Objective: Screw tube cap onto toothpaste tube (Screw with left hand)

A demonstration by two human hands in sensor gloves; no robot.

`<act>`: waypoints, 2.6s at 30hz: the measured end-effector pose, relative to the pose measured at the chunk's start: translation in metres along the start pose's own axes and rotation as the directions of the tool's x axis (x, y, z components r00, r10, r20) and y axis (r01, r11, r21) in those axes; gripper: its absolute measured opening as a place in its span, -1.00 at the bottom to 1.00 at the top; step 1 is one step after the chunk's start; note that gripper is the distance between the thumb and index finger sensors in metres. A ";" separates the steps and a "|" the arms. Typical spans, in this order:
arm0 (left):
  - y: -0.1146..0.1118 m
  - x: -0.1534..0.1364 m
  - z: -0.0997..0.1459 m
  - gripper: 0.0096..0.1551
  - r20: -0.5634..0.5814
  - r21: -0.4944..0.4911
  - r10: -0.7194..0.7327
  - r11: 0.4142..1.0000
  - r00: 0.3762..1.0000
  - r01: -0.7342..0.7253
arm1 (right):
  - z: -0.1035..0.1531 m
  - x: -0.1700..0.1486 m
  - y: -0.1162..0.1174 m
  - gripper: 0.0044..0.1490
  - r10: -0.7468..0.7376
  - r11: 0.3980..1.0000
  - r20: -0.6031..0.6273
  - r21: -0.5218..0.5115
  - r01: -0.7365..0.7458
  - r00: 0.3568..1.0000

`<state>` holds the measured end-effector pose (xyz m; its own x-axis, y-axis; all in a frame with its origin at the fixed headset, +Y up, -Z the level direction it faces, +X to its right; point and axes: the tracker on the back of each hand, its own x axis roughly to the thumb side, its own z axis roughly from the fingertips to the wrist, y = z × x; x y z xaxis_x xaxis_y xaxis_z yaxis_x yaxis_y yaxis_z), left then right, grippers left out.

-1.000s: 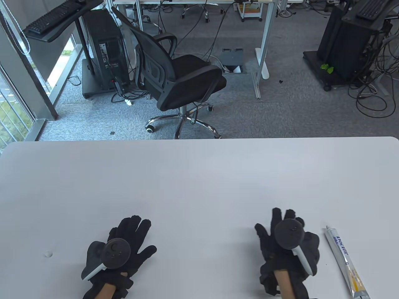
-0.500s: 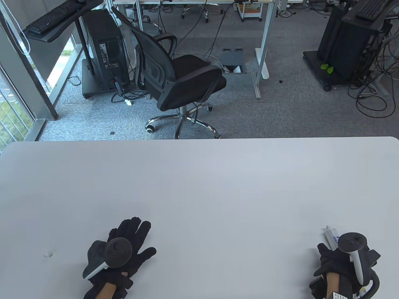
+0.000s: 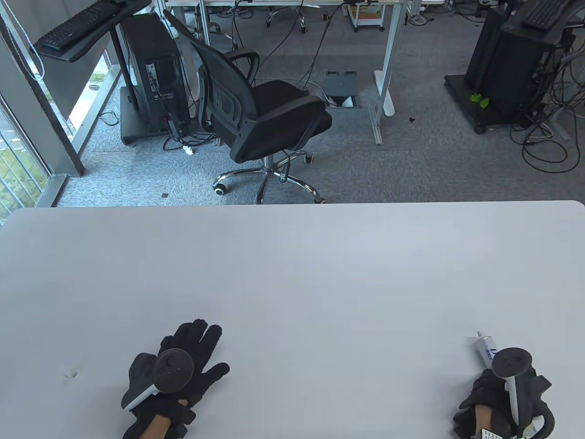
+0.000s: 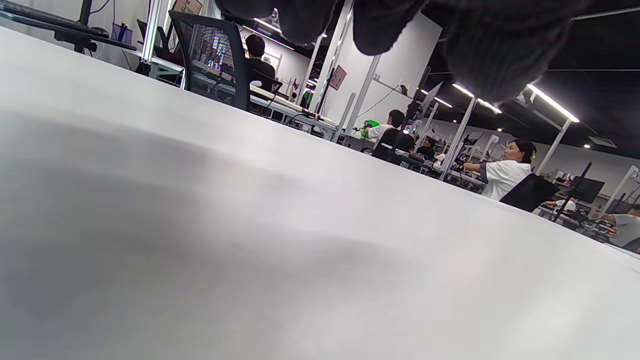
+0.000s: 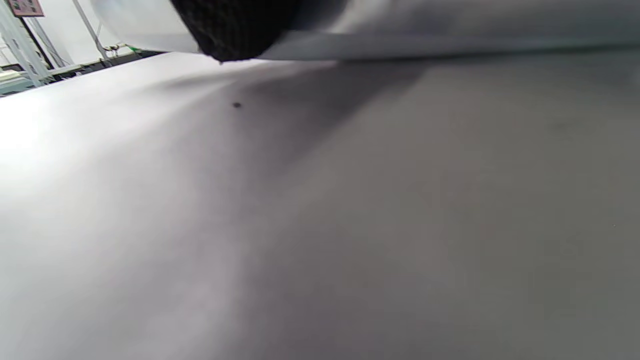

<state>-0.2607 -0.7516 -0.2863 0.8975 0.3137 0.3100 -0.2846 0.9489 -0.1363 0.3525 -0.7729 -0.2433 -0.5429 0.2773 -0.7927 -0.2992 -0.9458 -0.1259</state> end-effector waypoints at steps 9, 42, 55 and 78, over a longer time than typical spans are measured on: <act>-0.002 0.001 0.000 -0.05 0.005 -0.010 0.008 1.000 1.000 -0.008 | 0.052 0.051 -0.036 -0.28 -0.417 0.909 0.328 0.135 0.395 0.847; 0.089 -0.169 0.056 -0.31 -0.569 -0.096 -0.234 0.971 0.788 0.218 | 0.248 0.210 0.064 -0.33 -0.594 0.785 0.689 0.610 0.111 0.415; 0.059 -0.184 0.048 -0.49 -0.587 -0.259 -0.388 0.922 0.710 0.288 | 0.249 0.213 0.067 -0.33 -0.558 0.807 0.718 0.587 0.069 0.416; 0.027 0.005 0.015 -0.51 0.120 0.202 0.708 0.669 0.696 -0.715 | 0.268 0.216 0.073 -0.33 -0.526 0.792 0.766 0.599 -0.117 0.369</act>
<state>-0.2688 -0.7236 -0.2745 0.3824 0.8943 0.2324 -0.9005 0.4170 -0.1229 0.0029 -0.7363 -0.2638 -0.6446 0.7289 0.2306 -0.6438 -0.6802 0.3505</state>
